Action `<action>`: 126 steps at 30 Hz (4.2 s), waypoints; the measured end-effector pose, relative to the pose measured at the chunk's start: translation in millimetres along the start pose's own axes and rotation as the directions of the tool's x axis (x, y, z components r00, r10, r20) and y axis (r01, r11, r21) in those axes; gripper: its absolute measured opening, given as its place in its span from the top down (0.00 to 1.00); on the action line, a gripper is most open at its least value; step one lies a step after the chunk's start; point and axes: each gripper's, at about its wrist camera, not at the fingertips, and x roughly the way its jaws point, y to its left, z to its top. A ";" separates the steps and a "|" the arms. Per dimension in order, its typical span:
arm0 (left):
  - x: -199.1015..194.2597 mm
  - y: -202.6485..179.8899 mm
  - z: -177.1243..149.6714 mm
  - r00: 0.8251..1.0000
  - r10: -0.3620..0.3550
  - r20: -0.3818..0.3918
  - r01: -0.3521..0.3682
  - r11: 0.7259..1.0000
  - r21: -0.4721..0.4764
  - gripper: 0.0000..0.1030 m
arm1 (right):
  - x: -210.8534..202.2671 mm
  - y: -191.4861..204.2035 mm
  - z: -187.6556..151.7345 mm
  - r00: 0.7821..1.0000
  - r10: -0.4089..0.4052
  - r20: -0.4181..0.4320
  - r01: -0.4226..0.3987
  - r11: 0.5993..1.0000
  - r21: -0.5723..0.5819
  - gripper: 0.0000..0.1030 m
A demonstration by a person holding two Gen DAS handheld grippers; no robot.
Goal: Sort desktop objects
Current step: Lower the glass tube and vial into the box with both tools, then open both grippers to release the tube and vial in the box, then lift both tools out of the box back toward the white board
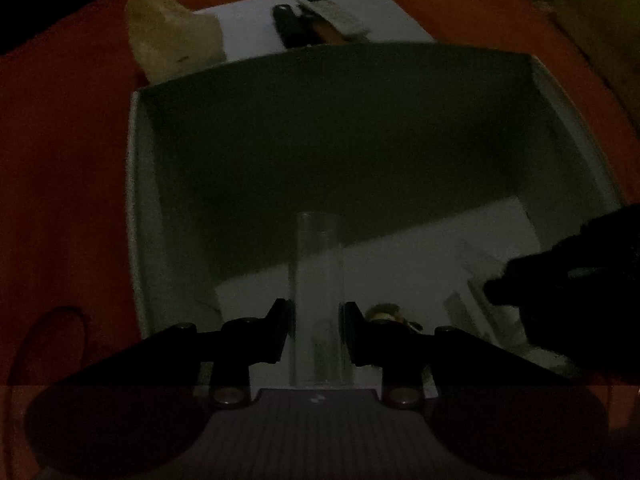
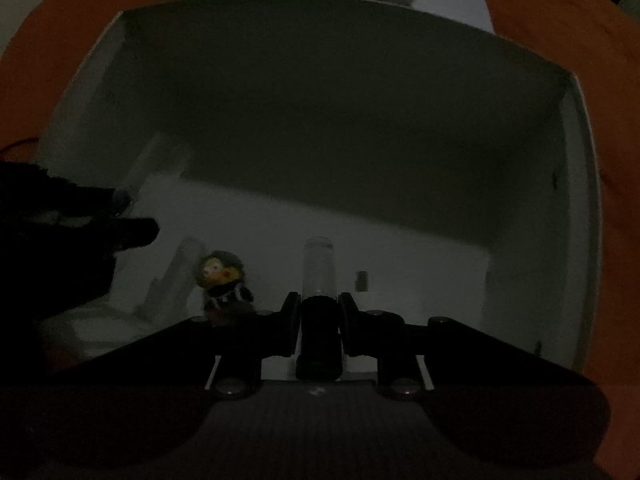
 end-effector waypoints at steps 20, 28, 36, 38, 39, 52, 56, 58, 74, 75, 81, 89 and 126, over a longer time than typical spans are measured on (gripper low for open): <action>41.4 -9.9 -1.2 0.993 0.030 -0.114 -0.032 0.999 -0.015 0.76 | 26.1 -3.0 -1.1 0.994 -0.001 -0.111 -0.002 1.000 -0.026 0.78; 48.2 -10.3 -0.8 0.988 0.032 -0.150 -0.035 0.999 -0.013 0.75 | 31.6 -4.0 -2.4 0.990 -0.005 -0.140 0.001 1.000 -0.022 0.78; 46.7 -13.6 -1.1 0.988 0.037 -0.148 -0.036 0.999 0.011 0.73 | 33.1 -8.2 2.3 0.989 0.011 -0.150 -0.013 1.000 -0.009 0.77; 45.2 -13.2 -1.4 0.989 0.040 -0.142 -0.039 0.999 0.008 0.71 | 33.3 -8.9 2.0 0.989 0.012 -0.149 -0.014 1.000 -0.013 0.77; 44.6 -13.5 -1.4 0.989 0.042 -0.139 -0.041 0.999 0.011 0.70 | 33.1 -9.3 2.2 0.989 0.011 -0.147 -0.014 1.000 -0.016 0.77; 33.1 -13.2 3.1 0.991 0.054 -0.125 -0.054 0.999 0.009 0.40 | 34.0 -16.5 5.6 0.991 0.018 -0.133 -0.015 1.000 0.020 0.55; 22.5 -14.2 4.1 0.993 0.026 -0.118 -0.025 1.000 0.010 0.35 | 28.2 -20.5 11.1 0.992 0.044 -0.119 -0.038 0.998 0.054 0.50; 21.8 -6.3 -0.5 0.994 0.011 -0.110 -0.009 1.000 0.018 0.34 | 22.0 -23.3 16.2 0.993 0.060 -0.103 -0.053 0.996 0.076 0.46; -32.2 16.2 16.3 0.998 -0.013 0.062 0.016 0.999 -0.050 0.00 | -58.7 -68.4 47.8 0.986 0.147 0.080 -0.160 0.968 0.192 0.23; -34.8 19.1 18.3 0.997 -0.021 0.072 0.025 0.998 -0.061 0.00 | -64.1 -70.2 50.3 0.984 0.152 0.087 -0.166 0.968 0.188 0.22; -47.5 34.0 40.0 0.990 -0.113 0.090 0.120 0.989 -0.089 0.00 | -89.8 -82.9 67.4 0.972 0.187 0.140 -0.210 0.961 0.180 0.13; -52.7 56.4 77.4 0.991 -0.049 0.125 0.065 0.990 -0.128 0.00 | -120.6 -101.4 100.6 0.960 0.153 0.233 -0.200 0.961 0.192 0.00; 66.4 76.8 235.5 0.986 -0.076 0.147 0.116 0.952 -0.282 0.01 | 12.8 -123.7 267.7 0.986 0.017 0.167 -0.045 0.985 0.164 0.06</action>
